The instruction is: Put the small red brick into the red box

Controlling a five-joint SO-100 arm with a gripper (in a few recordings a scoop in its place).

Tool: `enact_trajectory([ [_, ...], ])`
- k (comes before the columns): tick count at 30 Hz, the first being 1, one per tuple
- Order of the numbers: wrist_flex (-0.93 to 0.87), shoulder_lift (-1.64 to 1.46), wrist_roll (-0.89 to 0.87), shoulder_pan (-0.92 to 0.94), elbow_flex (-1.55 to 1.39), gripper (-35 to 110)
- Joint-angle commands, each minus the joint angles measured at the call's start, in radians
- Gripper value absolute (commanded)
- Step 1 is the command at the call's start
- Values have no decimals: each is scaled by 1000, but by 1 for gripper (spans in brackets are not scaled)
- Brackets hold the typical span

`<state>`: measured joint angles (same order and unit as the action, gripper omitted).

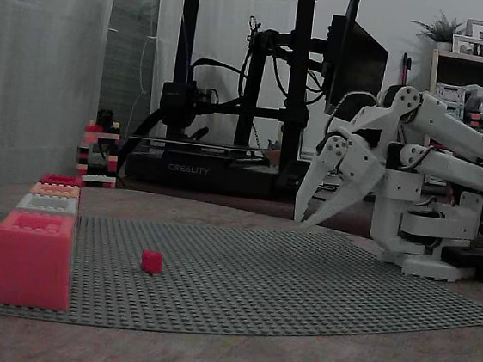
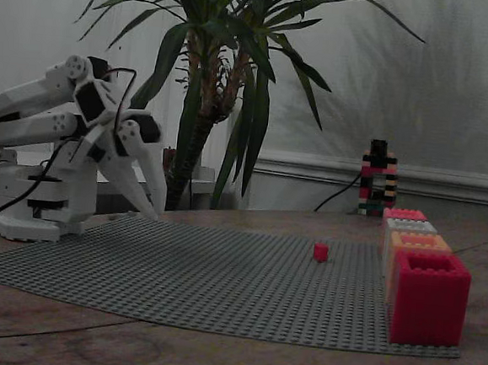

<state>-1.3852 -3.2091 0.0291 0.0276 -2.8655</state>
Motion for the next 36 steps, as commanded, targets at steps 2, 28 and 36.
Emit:
enact_trajectory([
  [2, -21, -12, 8, 2, 3, 0],
  [28, 186, 942, 215, -123, 750, 0],
  [36, 58, 1526, 520, -186, 1230, 13],
])
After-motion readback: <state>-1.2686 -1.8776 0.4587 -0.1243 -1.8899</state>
